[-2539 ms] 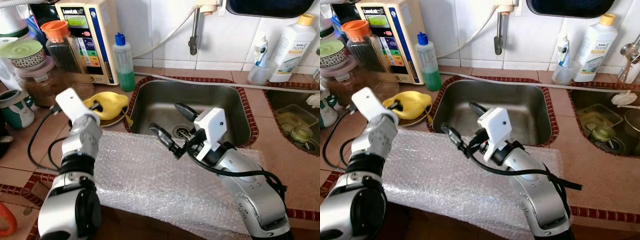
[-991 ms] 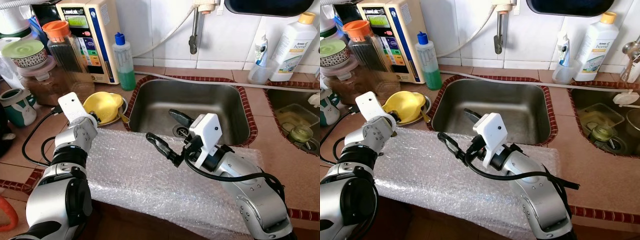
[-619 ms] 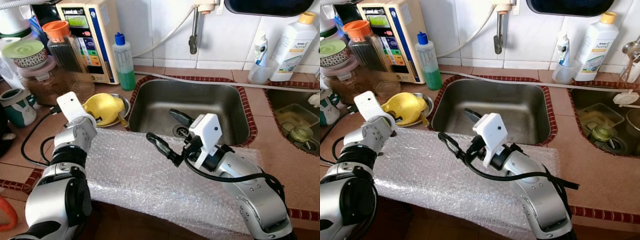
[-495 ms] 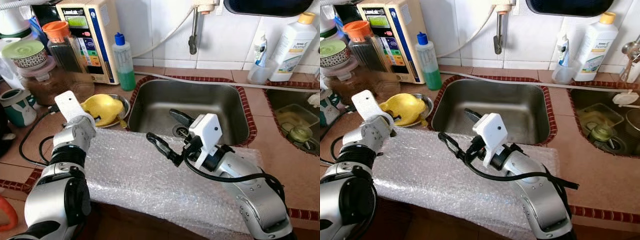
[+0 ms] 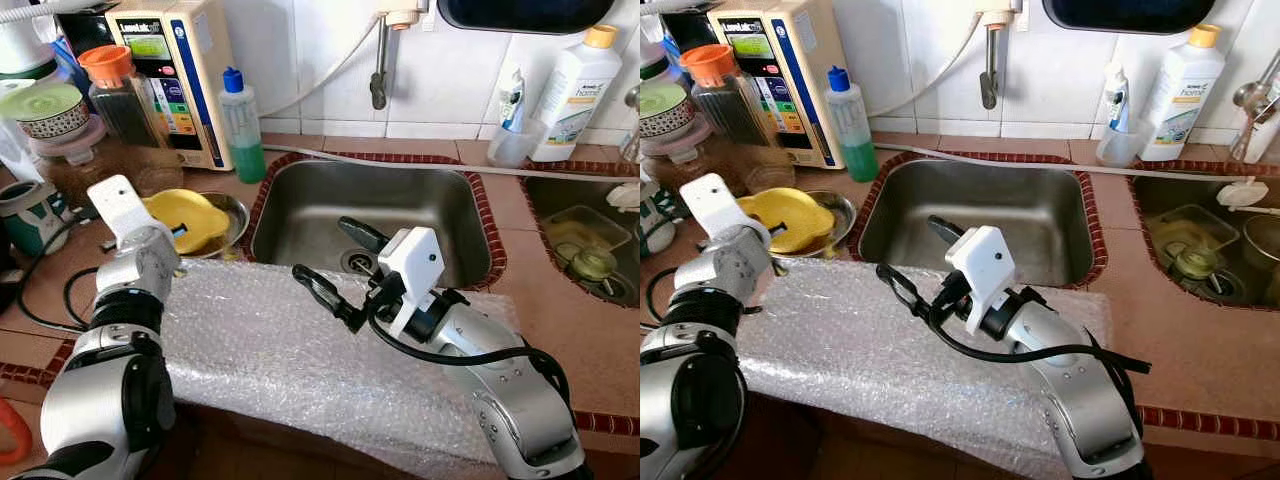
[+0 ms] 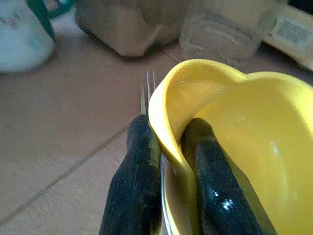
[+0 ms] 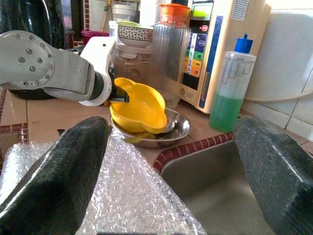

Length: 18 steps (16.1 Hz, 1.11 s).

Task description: Kitchen organization

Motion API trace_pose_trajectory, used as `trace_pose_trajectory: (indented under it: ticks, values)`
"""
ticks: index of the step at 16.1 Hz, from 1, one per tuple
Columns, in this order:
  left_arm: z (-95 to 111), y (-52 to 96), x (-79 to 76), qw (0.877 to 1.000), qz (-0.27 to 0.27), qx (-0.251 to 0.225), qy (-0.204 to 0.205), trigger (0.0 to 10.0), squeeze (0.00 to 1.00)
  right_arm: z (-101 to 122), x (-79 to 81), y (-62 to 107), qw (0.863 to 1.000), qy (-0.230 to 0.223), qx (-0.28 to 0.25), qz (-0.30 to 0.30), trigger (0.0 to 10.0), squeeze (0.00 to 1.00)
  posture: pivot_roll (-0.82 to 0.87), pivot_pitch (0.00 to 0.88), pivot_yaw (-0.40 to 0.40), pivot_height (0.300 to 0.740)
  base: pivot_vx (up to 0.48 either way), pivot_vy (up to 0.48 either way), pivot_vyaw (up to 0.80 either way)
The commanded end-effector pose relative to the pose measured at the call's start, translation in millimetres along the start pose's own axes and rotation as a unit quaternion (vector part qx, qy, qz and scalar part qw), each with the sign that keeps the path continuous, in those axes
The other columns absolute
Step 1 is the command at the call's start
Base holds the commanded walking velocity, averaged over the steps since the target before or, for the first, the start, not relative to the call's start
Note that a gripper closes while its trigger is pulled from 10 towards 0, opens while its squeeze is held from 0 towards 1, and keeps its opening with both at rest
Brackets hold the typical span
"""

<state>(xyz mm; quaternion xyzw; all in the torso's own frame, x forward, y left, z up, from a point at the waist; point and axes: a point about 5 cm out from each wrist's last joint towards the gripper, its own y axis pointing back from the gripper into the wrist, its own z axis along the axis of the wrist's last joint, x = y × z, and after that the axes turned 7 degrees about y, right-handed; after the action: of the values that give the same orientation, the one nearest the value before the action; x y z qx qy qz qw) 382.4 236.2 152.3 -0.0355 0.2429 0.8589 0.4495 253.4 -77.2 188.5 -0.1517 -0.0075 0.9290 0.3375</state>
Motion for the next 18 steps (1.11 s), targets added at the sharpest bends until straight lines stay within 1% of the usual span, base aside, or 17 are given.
trace_pose_trajectory:
  ticks: [1,2,4,6,7,8,9,10,11,12,13,14,15,17,18]
  values:
    - [-1.4,-3.0,13.4,0.999,0.029,-0.003,-0.016,0.0,0.00,1.1,1.2,-1.8,1.000,0.004,-0.003,0.004,10.0,0.00,-0.04,0.025,0.104,0.740,0.000,0.000,0.00]
    - [5.9,-2.0,10.8,0.999,0.017,-0.030,-0.016,0.0,0.00,0.8,1.0,-1.9,1.000,0.004,-0.003,0.004,10.0,0.00,-0.04,0.023,0.102,0.740,0.000,0.000,0.00]
    - [13.2,1.6,0.8,0.998,-0.012,-0.057,0.006,0.0,0.00,0.2,0.9,-2.5,1.000,0.005,-0.003,0.002,10.0,0.00,-0.04,0.022,0.099,0.740,0.000,0.000,0.00]
    - [15.9,4.5,-2.9,0.996,-0.025,-0.080,0.001,0.0,0.00,0.7,-0.2,-3.3,1.000,0.006,-0.006,-0.002,10.0,0.00,-0.04,0.020,0.101,0.740,0.000,0.000,0.00]
    - [19.5,6.7,-2.8,0.995,-0.023,-0.100,0.010,0.0,0.00,0.9,-1.4,-3.2,1.000,0.005,-0.007,-0.007,10.0,0.00,-0.04,0.020,0.102,0.740,0.000,0.000,0.00]
    - [29.7,11.1,-4.4,0.989,-0.029,-0.142,0.008,0.0,0.00,1.1,-3.0,-2.9,1.000,-0.001,-0.009,-0.014,10.0,0.00,-0.04,0.020,0.102,0.740,0.000,0.000,0.00]
    - [35.1,15.6,-9.7,0.985,-0.045,-0.165,0.025,0.0,0.00,1.2,-4.1,-2.7,1.000,-0.007,-0.012,-0.019,10.0,0.00,-0.04,0.017,0.102,0.740,0.000,0.000,0.00]
    - [34.7,16.3,-11.4,0.985,-0.050,-0.163,0.038,0.0,0.00,1.1,-4.3,-2.8,1.000,-0.008,-0.012,-0.020,10.0,0.00,-0.04,0.016,0.101,0.740,0.000,0.000,0.00]
    - [32.7,21.1,-21.8,0.981,-0.089,-0.166,0.054,0.0,0.00,1.1,-6.0,-3.7,1.000,-0.010,-0.014,-0.026,10.0,0.00,-0.04,0.016,0.101,0.740,0.000,0.000,0.00]
    - [32.0,24.3,-27.2,0.978,-0.109,-0.169,0.062,0.0,0.00,1.2,-7.9,-4.3,0.999,-0.012,-0.016,-0.034,10.0,0.00,-0.04,0.015,0.100,0.740,0.000,0.000,0.00]
    - [30.6,31.1,-37.2,0.970,-0.149,-0.178,0.071,0.0,0.00,1.7,-14.8,-5.1,0.997,-0.015,-0.022,-0.067,10.0,0.00,-0.04,0.016,0.100,0.740,0.000,0.000,0.00]
    - [28.8,37.8,-46.2,0.962,-0.186,-0.185,0.077,0.0,0.00,2.0,-26.0,-5.3,0.993,-0.021,-0.026,-0.116,10.0,0.00,-0.04,0.016,0.100,0.740,0.000,0.000,0.00]
    - [26.3,43.6,-54.3,0.954,-0.221,-0.186,0.080,0.0,0.00,3.2,-33.5,-4.9,0.989,-0.025,-0.030,-0.145,10.0,0.00,-0.04,0.016,0.100,0.740,0.000,0.000,0.00]
    - [19.7,56.7,-68.7,0.935,-0.291,-0.187,0.079,0.0,0.00,3.4,-46.4,-2.4,0.980,-0.021,-0.029,-0.196,10.0,0.00,-0.04,0.017,0.105,0.740,0.000,0.000,0.00]
    - [16.6,63.8,-75.1,0.924,-0.325,-0.190,0.071,0.0,0.00,3.3,-52.5,-0.7,0.974,-0.029,-0.031,-0.222,10.0,0.00,-0.04,0.017,0.105,0.740,0.000,0.000,0.00]
